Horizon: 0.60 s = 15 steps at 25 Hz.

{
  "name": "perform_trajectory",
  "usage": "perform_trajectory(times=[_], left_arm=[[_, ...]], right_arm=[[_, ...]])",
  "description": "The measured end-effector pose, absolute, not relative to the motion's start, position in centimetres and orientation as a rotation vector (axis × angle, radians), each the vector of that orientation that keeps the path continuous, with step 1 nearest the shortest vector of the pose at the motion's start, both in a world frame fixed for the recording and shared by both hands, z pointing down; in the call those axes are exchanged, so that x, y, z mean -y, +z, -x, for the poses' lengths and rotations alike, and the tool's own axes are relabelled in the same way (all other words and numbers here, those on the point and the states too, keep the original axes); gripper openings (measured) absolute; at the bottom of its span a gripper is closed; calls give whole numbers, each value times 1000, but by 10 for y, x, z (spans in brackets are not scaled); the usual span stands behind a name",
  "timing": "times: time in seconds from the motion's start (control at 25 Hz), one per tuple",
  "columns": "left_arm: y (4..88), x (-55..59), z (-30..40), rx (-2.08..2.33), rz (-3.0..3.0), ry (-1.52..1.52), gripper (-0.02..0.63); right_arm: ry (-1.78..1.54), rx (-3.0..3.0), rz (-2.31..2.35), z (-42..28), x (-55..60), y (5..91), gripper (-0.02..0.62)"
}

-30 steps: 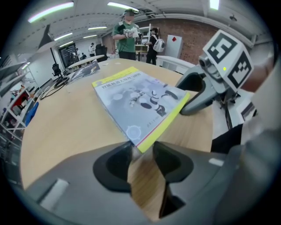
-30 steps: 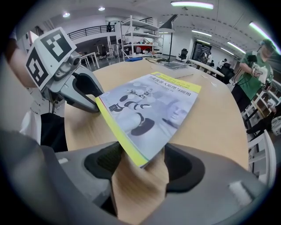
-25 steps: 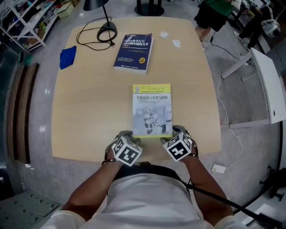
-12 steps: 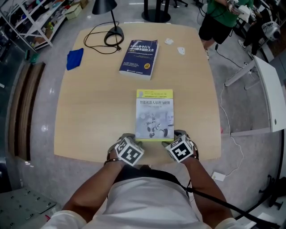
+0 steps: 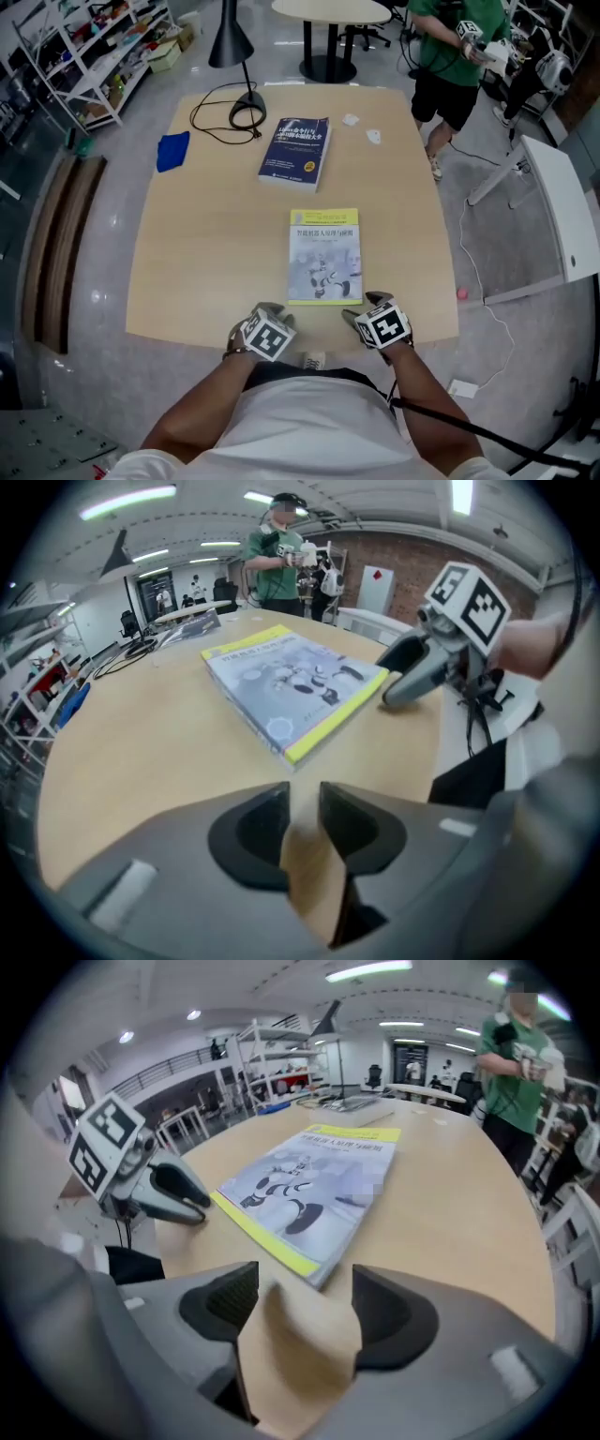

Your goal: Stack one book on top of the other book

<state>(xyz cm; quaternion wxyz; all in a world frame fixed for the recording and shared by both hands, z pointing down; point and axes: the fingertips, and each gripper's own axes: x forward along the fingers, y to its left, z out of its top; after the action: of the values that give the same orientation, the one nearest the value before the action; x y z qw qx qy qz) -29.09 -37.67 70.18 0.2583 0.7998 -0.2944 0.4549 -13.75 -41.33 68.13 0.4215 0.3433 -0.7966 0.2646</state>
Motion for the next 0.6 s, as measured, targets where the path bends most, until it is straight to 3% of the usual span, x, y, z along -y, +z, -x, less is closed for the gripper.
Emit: perform_trajectory(times=[0.12, 0.2, 0.28, 0.6], left_arm=[[690, 342, 304, 761, -2210, 1278, 17], [664, 322, 313, 777, -2240, 1210, 5], [631, 310, 321, 825, -2254, 1084, 5], [527, 271, 314, 832, -2316, 629, 5]], right_arm=[[820, 2046, -992, 119, 380, 661, 303], [905, 2116, -1058, 116, 354, 637, 183], [967, 2203, -1119, 121, 334, 608, 16], [804, 2492, -1209, 182, 278, 483, 2]])
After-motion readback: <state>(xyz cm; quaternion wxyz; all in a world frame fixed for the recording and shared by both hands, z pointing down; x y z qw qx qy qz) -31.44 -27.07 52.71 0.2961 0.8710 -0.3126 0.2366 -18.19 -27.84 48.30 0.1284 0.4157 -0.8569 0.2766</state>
